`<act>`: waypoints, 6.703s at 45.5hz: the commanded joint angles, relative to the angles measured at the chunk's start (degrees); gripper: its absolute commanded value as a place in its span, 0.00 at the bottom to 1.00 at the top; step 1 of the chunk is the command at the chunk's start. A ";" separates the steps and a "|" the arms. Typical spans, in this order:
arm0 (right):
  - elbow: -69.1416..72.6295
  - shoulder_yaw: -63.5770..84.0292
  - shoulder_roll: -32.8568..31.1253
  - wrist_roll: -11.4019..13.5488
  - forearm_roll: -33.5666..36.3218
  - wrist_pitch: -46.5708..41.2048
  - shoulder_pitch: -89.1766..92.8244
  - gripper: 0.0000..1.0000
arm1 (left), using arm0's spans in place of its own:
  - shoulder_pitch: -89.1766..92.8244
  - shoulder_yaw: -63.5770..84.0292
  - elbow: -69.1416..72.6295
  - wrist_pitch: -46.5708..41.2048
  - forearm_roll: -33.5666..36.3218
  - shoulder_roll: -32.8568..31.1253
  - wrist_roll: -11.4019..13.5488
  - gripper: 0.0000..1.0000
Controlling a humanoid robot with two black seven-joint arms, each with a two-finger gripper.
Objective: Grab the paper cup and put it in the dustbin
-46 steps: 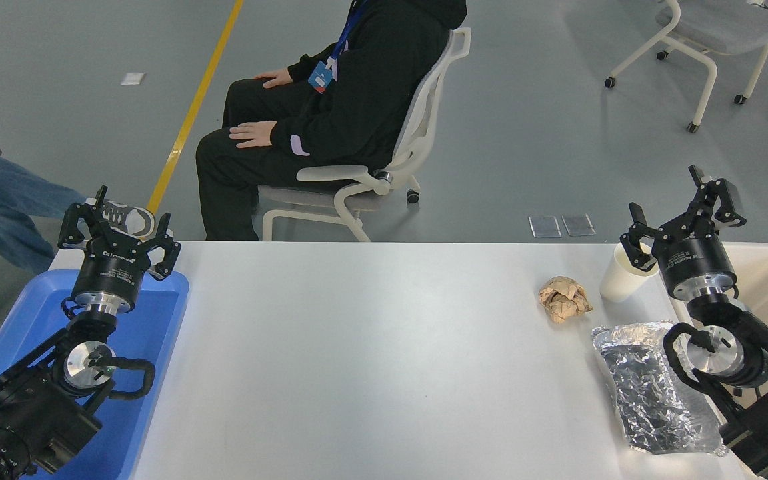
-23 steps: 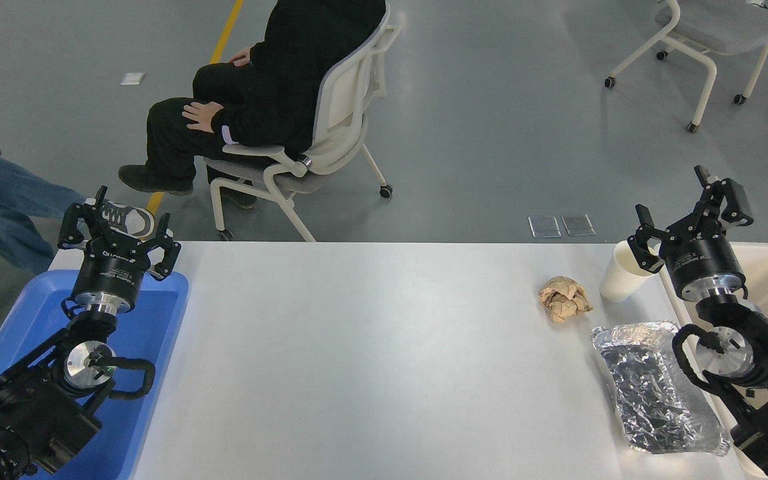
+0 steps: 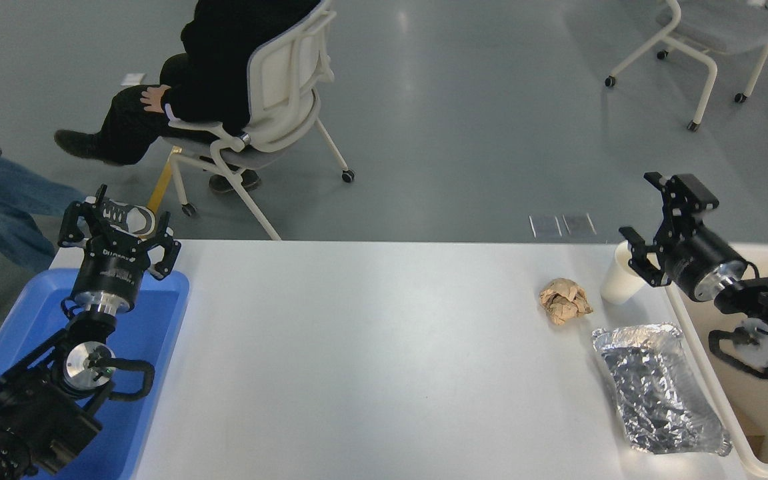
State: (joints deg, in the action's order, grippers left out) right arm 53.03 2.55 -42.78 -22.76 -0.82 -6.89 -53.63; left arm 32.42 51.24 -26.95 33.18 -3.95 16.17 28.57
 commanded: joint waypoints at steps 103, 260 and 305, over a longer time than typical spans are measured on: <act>18.42 75.76 23.79 25.48 2.84 -38.11 -83.48 1.00 | -0.08 0.00 0.05 0.04 -0.01 0.00 0.08 0.99; -25.88 44.30 22.30 28.82 3.02 3.73 -9.56 0.00 | -0.08 0.00 -0.03 0.04 -0.01 0.00 0.08 0.99; 26.77 70.93 10.08 28.21 1.79 -16.81 -70.28 0.00 | 0.01 0.00 0.05 0.04 -0.01 0.00 0.08 0.99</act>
State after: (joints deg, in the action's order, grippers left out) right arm 72.72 69.39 -32.35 5.44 0.95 -9.00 -107.68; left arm 32.42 51.24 -26.95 33.22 -3.94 16.17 28.65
